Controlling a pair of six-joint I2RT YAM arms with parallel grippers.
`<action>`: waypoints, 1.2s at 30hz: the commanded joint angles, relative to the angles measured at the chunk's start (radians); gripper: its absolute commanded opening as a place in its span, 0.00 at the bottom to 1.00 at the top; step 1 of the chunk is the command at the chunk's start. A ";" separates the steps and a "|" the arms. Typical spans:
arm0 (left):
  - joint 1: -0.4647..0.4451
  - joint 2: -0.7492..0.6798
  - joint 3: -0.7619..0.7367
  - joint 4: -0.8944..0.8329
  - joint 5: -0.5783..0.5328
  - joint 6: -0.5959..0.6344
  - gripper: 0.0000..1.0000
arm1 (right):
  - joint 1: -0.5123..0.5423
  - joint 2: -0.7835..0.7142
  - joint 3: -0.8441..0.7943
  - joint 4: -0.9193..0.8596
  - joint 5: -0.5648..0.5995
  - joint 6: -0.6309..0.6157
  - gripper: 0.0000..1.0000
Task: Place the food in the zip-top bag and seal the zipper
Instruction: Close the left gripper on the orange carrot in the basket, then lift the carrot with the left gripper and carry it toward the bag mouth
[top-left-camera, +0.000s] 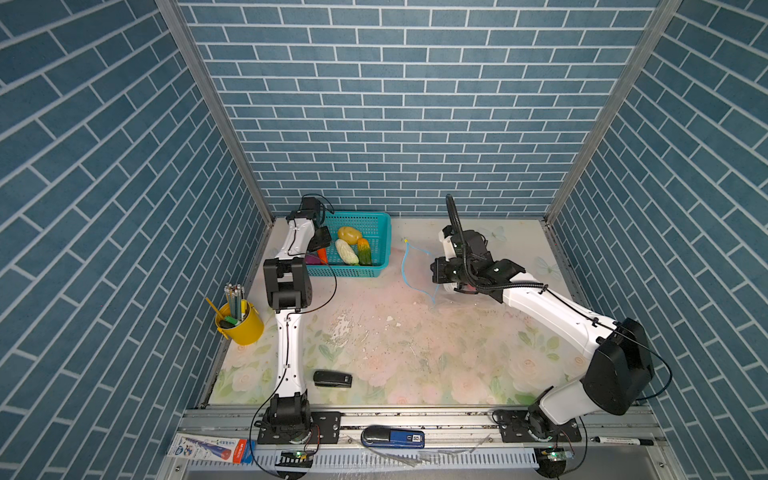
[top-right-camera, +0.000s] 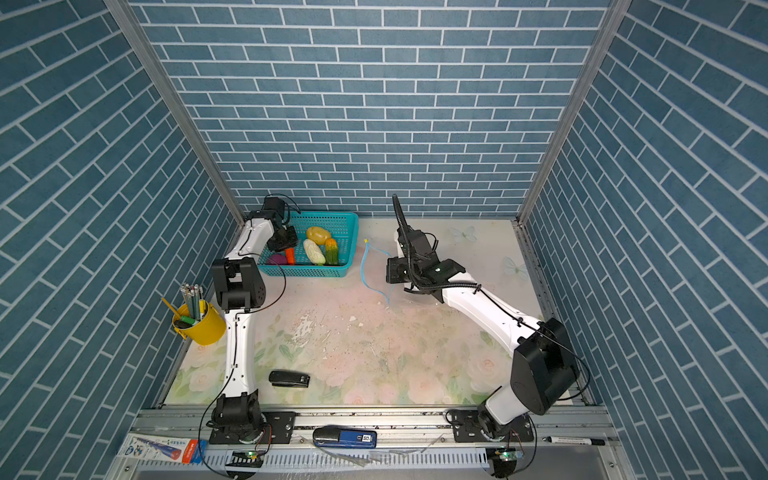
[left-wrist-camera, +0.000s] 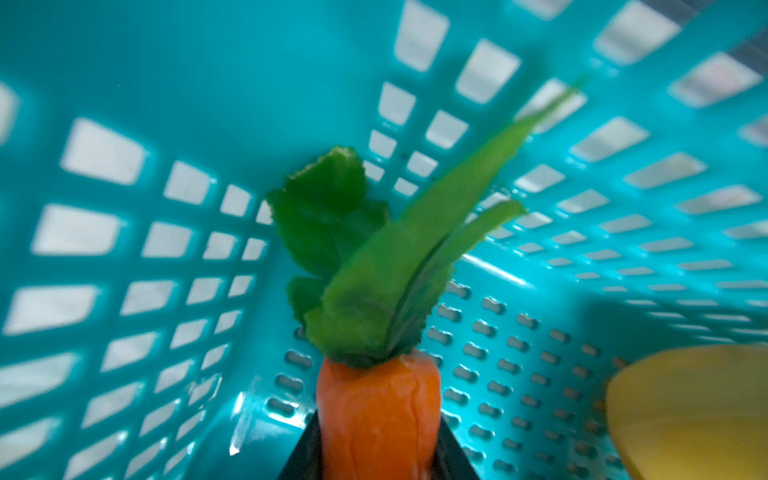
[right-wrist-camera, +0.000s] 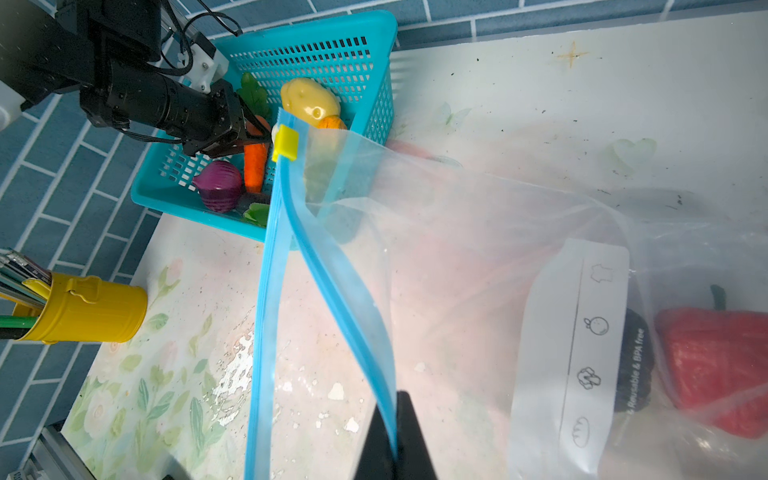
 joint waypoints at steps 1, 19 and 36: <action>0.005 -0.021 0.022 -0.013 0.017 0.002 0.32 | -0.005 0.014 0.056 -0.020 0.004 0.025 0.00; -0.050 -0.352 -0.295 0.129 0.040 -0.020 0.25 | -0.005 -0.024 0.017 0.007 0.003 0.030 0.00; -0.167 -0.853 -0.919 0.690 0.126 -0.108 0.21 | -0.005 -0.027 0.019 0.017 -0.025 0.042 0.00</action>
